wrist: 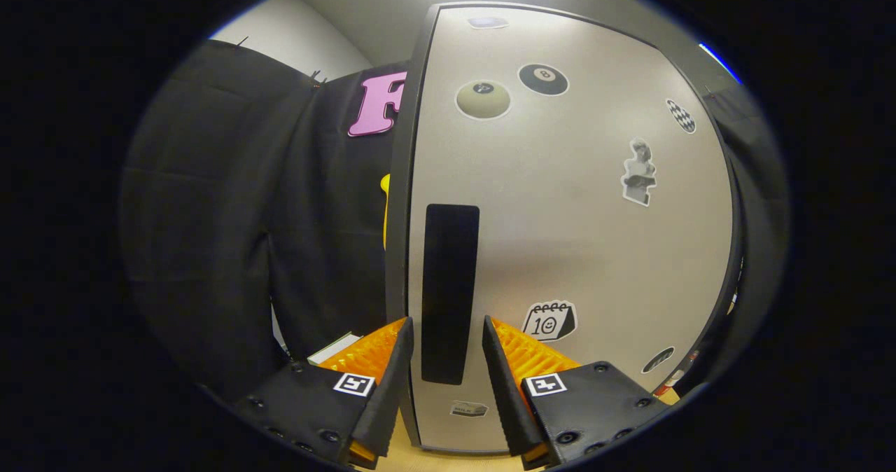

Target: Open the shoe cabinet door, grab the shoes and put them into the shoe cabinet, then close the shoe cabinet door.

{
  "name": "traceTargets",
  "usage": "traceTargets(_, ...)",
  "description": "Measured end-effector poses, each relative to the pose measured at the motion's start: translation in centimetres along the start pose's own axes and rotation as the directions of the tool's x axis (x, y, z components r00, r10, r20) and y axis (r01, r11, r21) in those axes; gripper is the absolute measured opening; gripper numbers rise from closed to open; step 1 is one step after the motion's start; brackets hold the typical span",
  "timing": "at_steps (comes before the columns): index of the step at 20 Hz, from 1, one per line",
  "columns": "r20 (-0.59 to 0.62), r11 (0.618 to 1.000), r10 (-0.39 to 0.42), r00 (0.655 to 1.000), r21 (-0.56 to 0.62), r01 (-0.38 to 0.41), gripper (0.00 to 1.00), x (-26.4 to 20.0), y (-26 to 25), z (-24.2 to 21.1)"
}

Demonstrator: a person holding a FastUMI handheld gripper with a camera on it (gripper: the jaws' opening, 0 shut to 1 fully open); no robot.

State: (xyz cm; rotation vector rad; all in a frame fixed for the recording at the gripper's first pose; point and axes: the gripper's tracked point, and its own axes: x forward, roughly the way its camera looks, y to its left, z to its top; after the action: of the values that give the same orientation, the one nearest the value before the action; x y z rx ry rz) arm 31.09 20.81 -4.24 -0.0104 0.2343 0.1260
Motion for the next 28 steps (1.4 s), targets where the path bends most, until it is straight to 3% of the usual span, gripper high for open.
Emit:
traceTargets(5, -0.023, 0.999, -0.036, 0.999, -0.025, 0.036, 0.34, 0.6, 0.0, -0.4)
traceTargets(9, -0.059, 0.999, 0.051, 0.997, 0.008, -0.051, 0.13, -0.1, 0.2, -0.8)
traceTargets(18, -0.061, 0.978, 0.207, 0.977, -0.004, -0.207, 0.13, -8.6, -0.2, -1.0)
traceTargets(28, -0.062, 0.975, 0.222, 0.973, -0.002, -0.223, 0.13, -13.9, -2.9, -1.4)
